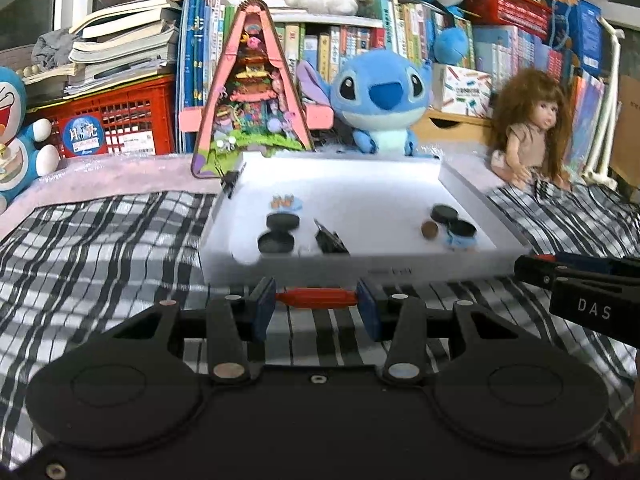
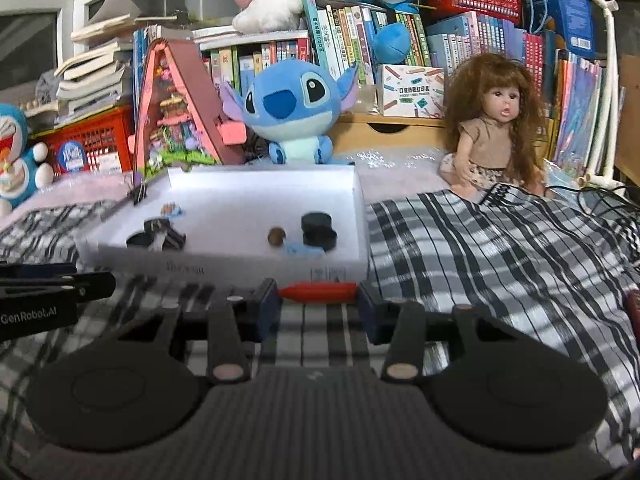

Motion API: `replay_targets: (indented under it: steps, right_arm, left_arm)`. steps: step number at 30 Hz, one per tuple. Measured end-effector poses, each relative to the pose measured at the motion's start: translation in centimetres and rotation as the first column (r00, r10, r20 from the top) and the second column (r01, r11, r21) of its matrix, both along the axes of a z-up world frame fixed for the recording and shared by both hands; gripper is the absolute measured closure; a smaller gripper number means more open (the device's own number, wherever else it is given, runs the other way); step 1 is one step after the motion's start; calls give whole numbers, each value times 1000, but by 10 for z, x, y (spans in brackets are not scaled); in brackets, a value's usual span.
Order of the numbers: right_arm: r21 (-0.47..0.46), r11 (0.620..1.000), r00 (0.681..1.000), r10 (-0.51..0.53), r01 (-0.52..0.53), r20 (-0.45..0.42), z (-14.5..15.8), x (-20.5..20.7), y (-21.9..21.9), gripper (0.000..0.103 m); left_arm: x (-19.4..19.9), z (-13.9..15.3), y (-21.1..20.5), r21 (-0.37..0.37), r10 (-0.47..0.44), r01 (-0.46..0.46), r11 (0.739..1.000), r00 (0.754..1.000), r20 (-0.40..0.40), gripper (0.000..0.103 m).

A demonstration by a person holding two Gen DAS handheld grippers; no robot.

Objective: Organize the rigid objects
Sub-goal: 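Carry the red crayon in the left tool while the right tool carries its crayon into the tray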

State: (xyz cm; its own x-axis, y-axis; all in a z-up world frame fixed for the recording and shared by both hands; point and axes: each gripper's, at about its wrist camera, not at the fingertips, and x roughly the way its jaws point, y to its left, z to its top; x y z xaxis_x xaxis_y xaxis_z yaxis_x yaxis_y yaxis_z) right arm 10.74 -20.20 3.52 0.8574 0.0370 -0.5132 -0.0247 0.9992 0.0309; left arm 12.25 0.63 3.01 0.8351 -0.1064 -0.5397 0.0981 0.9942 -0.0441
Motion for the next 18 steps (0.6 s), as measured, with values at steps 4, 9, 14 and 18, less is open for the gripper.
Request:
replay_targets:
  steps: [4, 9, 14, 18]
  right_arm:
    - [28, 1000, 1000, 7, -6, -16, 6, 21, 0, 54]
    - [61, 998, 999, 34, -32, -31, 8, 41, 0, 54]
    - [97, 993, 996, 72, -66, -55, 10, 60, -9, 54]
    - [168, 981, 988, 119, -101, -100, 13, 89, -21, 54]
  left_arm:
    - [19, 3, 1, -10, 15, -15, 1000, 1000, -6, 61]
    - [39, 3, 0, -10, 16, -16, 1000, 1000, -21, 61]
    - [68, 9, 2, -25, 17, -18, 1000, 999, -36, 61]
    - [103, 13, 2, -21, 33, -34, 999, 998, -46, 61]
